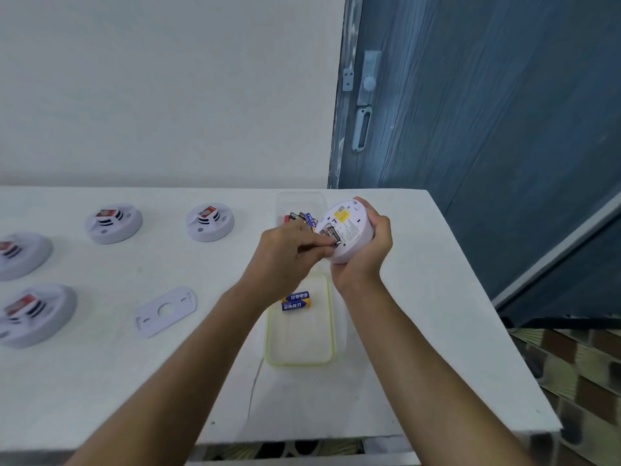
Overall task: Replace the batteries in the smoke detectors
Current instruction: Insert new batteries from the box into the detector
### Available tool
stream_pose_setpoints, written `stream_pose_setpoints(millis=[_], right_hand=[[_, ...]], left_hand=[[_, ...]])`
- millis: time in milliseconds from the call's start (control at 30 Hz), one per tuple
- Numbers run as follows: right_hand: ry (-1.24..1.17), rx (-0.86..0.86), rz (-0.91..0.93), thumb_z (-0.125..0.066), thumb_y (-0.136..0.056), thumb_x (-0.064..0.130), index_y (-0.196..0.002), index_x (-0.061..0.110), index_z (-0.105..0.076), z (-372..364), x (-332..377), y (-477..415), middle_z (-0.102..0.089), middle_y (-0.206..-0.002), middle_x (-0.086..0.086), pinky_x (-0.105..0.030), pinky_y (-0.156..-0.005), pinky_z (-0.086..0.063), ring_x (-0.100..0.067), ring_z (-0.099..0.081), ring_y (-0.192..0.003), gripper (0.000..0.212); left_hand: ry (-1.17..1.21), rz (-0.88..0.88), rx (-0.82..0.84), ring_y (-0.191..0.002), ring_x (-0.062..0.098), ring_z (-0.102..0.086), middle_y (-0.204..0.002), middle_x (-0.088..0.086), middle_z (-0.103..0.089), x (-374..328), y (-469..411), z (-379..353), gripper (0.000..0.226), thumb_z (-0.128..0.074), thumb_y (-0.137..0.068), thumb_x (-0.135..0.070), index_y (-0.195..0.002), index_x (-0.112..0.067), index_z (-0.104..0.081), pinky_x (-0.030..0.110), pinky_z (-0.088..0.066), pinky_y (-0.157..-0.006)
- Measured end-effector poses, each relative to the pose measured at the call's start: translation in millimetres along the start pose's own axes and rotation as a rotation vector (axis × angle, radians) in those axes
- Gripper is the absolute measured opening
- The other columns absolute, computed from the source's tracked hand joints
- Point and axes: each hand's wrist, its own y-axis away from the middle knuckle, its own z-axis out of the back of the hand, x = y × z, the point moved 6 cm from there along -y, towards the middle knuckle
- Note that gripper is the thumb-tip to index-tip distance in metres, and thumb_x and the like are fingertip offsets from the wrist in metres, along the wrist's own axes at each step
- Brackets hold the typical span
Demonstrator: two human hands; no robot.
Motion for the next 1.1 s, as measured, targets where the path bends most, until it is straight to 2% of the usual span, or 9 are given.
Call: stream_pose_setpoints(millis=[167,300,367,533,633,733,833,967,1100], right_hand=[[0.014,0.035,-0.025,-0.043,-0.092,0.031,-0.111,0.016,-0.063,-1.6,-6.1,11.1,-0.061,-0.097,-0.008,-0.029,-0.062,-0.054,-0.027,-0.061,-0.086,0.031],[0.015,0.044,-0.029,-0.051,-0.075,0.035,-0.109,0.014,-0.063,-4.1,-11.3,16.5,-0.061,-0.094,-0.009,-0.031,-0.065,-0.053,-0.029,-0.061,-0.087,0.041],[0.003,0.046,-0.036,-0.053,-0.073,0.035,-0.107,0.014,-0.063,-6.3,-14.0,18.4,-0.061,-0.095,-0.011,-0.032,-0.067,-0.053,-0.032,-0.059,-0.09,0.042],[-0.011,0.077,-0.033,-0.05,-0.074,0.034,-0.106,0.013,-0.062,-12.1,-17.1,23.1,-0.06,-0.098,-0.013,-0.033,-0.068,-0.054,-0.032,-0.061,-0.089,0.04],[-0.015,0.115,-0.033,-0.044,-0.087,0.03,-0.104,0.012,-0.062,-15.7,-18.8,27.1,-0.063,-0.093,-0.012,-0.033,-0.068,-0.054,-0.029,-0.068,-0.079,0.031],[-0.007,0.138,-0.029,-0.041,-0.087,0.029,-0.102,0.013,-0.063,-17.3,-24.6,30.7,-0.068,-0.087,-0.009,-0.033,-0.071,-0.053,-0.027,-0.069,-0.078,0.031],[0.023,0.105,-0.036,-0.049,-0.076,0.034,-0.102,0.013,-0.065,-18.3,-32.6,32.7,-0.065,-0.097,-0.014,-0.036,-0.074,-0.051,-0.033,-0.064,-0.089,0.037],[0.03,0.114,-0.066,-0.051,-0.073,0.034,-0.104,0.013,-0.065,-24.7,-44.7,33.0,-0.061,-0.105,-0.019,-0.041,-0.078,-0.05,-0.041,-0.06,-0.102,0.04],[0.067,0.139,-0.116,-0.051,-0.072,0.036,-0.106,0.015,-0.067,-34.3,-61.0,38.1,-0.064,-0.096,-0.011,-0.035,-0.072,-0.051,-0.032,-0.06,-0.091,0.043]], left_hand=[[0.149,0.135,0.03,-0.082,-0.004,-0.065,-0.085,-0.02,-0.07,13.0,10.7,3.4,0.016,-0.076,-0.083,-0.013,-0.096,-0.023,-0.079,0.009,-0.046,-0.075],[0.396,0.312,0.003,-0.07,-0.001,-0.066,-0.078,-0.009,-0.075,24.3,18.2,3.3,0.015,-0.081,-0.076,-0.008,-0.087,-0.017,-0.079,0.013,-0.049,-0.07],[0.481,0.358,-0.016,-0.07,0.003,-0.067,-0.078,-0.003,-0.076,26.4,20.9,3.2,0.014,-0.081,-0.075,-0.005,-0.084,-0.015,-0.078,0.015,-0.05,-0.07],[0.668,0.47,-0.045,-0.071,0.012,-0.062,-0.082,0.013,-0.073,33.3,30.9,2.2,0.009,-0.081,-0.073,-0.001,-0.08,-0.005,-0.076,0.018,-0.048,-0.064],[0.778,0.585,-0.038,-0.073,0.017,-0.059,-0.087,0.019,-0.071,40.5,37.7,0.4,0.011,-0.079,-0.073,0.001,-0.077,-0.002,-0.07,0.024,-0.048,-0.067],[0.892,0.684,-0.009,-0.065,0.014,-0.061,-0.077,0.01,-0.07,47.5,42.0,-0.9,0.018,-0.077,-0.074,0.005,-0.069,-0.005,-0.062,0.02,-0.049,-0.06],[0.969,0.741,0.001,-0.059,0.01,-0.061,-0.066,0.004,-0.069,53.3,47.7,-0.6,0.02,-0.074,-0.078,0.004,-0.067,-0.005,-0.06,0.016,-0.051,-0.057],[0.89,0.646,-0.051,-0.064,0.016,-0.061,-0.07,0.008,-0.064,60.5,56.9,10.0,0.017,-0.078,-0.077,-0.007,-0.074,-0.002,-0.062,0.02,-0.053,-0.062],[0.422,0.466,0.005,-0.067,0.014,-0.065,-0.071,0.002,-0.069,71.3,63.4,38.8,0.032,-0.078,-0.081,-0.033,-0.079,-0.004,-0.064,0.027,-0.052,-0.063]])
